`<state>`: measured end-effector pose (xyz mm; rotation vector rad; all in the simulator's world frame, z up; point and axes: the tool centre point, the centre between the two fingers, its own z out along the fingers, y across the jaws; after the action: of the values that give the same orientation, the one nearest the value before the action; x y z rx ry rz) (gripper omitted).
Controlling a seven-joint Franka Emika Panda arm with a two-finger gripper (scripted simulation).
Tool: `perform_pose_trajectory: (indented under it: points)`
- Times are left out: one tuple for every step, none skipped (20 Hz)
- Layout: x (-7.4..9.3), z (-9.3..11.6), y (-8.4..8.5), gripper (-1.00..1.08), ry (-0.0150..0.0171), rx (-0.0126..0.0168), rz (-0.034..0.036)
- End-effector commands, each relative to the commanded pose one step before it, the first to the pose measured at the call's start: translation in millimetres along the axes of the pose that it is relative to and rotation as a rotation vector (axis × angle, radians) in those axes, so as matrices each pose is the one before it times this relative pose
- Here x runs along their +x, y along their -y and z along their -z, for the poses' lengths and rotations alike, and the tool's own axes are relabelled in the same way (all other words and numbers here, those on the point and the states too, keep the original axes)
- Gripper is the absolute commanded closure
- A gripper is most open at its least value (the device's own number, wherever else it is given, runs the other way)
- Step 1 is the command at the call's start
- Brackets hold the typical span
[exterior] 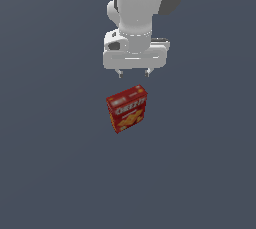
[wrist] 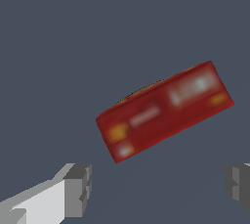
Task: Pick up the object and move it to a goal position.
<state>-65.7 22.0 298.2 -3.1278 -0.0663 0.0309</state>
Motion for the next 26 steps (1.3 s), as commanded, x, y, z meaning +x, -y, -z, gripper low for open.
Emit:
perform_pose_trajectory:
  points:
    - [0.00,0.00,-0.01,-0.92,0.00000,0.00000,0.00000]
    - [-0.06,-0.08,-0.53,-0.92,0.00012,-0.00040,-0.00055]
    - [-0.17,-0.26,-1.64,-0.92,0.00041,-0.00121,-0.00177]
    - [-0.29,-0.41,-2.67,-0.92,0.00065,-0.00189,-0.00273]
    - [-0.42,-0.58,-3.72,-0.92,0.00093,-0.00265,-0.00368]
    - [-0.57,-0.74,-4.77,-0.92,0.00123,-0.00341,-0.00445]
    - [-0.71,-0.87,-5.60,-0.92,0.00150,-0.00399,-0.00467]
    - [-0.67,-0.74,-4.88,-0.92,0.00137,-0.00348,-0.00336]
    - [-0.57,-0.56,-3.80,-0.92,0.00112,-0.00271,-0.00182]
    - [-0.46,-0.35,-2.73,-0.92,0.00080,-0.00186,-0.00041]
    - [-0.29,-0.20,-1.59,-0.92,0.00057,-0.00126,0.00068]
    - [-0.15,0.00,-0.61,-0.92,0.00018,-0.00035,0.00113]
    - [0.01,0.06,0.27,-0.92,-0.00004,0.00013,0.00097]
    - [0.15,-0.02,0.68,-0.92,0.00000,0.00000,0.00000]
    - [0.09,0.09,0.38,-0.92,-0.00037,0.00077,-0.00146]
    - [0.17,-0.07,0.40,-0.92,-0.00020,0.00033,-0.00282]
    - [0.19,-0.17,0.25,-0.92,-0.00017,0.00020,-0.00425]
    - [0.22,-0.25,0.07,-0.92,-0.00016,0.00012,-0.00577]
    - [0.25,-0.33,-0.03,-0.92,-0.00016,0.00005,-0.00717]
    - [0.29,-0.40,-0.08,-0.92,-0.00018,0.00002,-0.00851]
    - [0.33,-0.46,-0.08,-0.92,-0.00020,0.00003,-0.00976]
    - [0.38,-0.51,-0.01,-0.92,-0.00025,0.00010,-0.01094]
    - [0.43,-0.55,0.09,-0.92,-0.00030,0.00018,-0.01211]
    - [0.48,-0.60,0.16,-0.92,-0.00035,0.00025,-0.01333]
    - [0.52,-0.65,0.21,-0.92,-0.00038,0.00028,-0.01454]
    - [0.56,-0.72,0.19,-0.92,-0.00040,0.00028,-0.01586]
